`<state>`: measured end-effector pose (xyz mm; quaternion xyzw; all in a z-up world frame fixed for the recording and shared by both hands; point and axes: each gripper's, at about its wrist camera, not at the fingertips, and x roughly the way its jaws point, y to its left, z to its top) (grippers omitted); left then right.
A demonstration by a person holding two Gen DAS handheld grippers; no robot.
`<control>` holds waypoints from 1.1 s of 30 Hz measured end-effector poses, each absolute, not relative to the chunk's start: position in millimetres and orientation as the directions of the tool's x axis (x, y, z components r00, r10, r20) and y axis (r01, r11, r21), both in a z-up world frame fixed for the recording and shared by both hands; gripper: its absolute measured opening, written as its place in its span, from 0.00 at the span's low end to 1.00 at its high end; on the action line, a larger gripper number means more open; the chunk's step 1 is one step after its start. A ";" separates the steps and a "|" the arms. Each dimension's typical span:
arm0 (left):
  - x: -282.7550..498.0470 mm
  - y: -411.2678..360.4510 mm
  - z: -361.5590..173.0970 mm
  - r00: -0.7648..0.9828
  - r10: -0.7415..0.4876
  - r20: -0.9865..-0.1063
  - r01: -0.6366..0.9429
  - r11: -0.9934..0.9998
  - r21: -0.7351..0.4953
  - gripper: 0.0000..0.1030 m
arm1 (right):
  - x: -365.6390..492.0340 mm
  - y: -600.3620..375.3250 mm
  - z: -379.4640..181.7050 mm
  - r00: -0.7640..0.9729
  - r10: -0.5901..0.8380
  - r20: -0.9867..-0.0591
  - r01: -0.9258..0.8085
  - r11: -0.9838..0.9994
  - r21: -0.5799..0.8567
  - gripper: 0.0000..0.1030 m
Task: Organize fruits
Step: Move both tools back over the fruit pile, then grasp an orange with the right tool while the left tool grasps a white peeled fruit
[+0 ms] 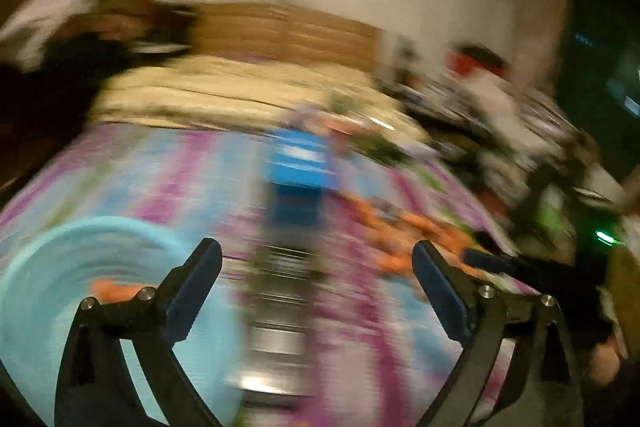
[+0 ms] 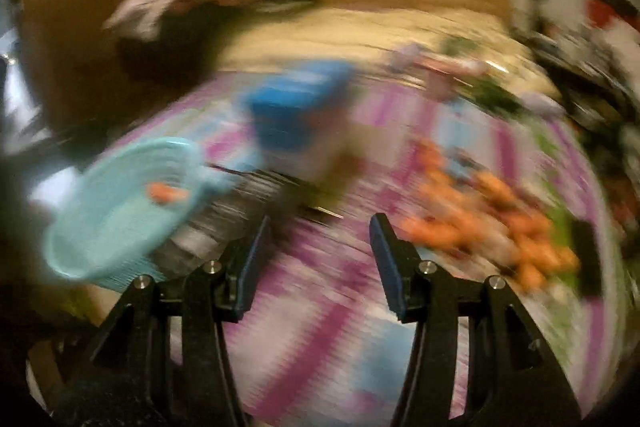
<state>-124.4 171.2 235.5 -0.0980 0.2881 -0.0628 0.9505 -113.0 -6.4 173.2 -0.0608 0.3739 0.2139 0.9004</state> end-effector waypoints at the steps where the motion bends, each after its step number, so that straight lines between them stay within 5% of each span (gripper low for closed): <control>1: -115.1 147.6 226.3 0.794 -0.233 -0.562 0.121 0.966 -0.230 0.94 | -109.9 -28.5 166.1 0.630 0.303 -0.715 -0.381 0.923 0.055 0.50; 4: -87.2 93.6 182.9 0.670 -0.338 -0.661 0.205 0.940 -0.273 0.93 | -103.3 -96.2 137.5 0.616 0.195 -0.763 -0.230 0.971 0.062 0.49; 7: -66.1 65.5 131.8 0.536 -0.409 -0.738 0.184 0.910 -0.371 0.80 | -91.4 -144.5 103.5 0.559 0.145 -0.816 -0.129 0.988 0.088 0.38; 13: -62.6 46.2 90.4 0.469 -0.375 -0.800 0.117 0.924 -0.364 0.76 | -55.6 -162.7 59.6 0.474 0.242 -0.846 -0.076 0.969 0.235 0.32; 25: -52.8 14.9 93.2 0.471 -0.389 -0.792 0.199 0.921 -0.334 0.77 | -20.1 -171.3 35.2 0.441 0.322 -0.838 -0.001 0.934 0.358 0.30; 33: -19.1 -37.0 64.7 0.435 -0.479 -0.763 0.323 0.874 -0.364 0.72 | -67.7 -191.0 68.7 0.506 0.207 -0.838 -0.060 0.977 0.205 0.30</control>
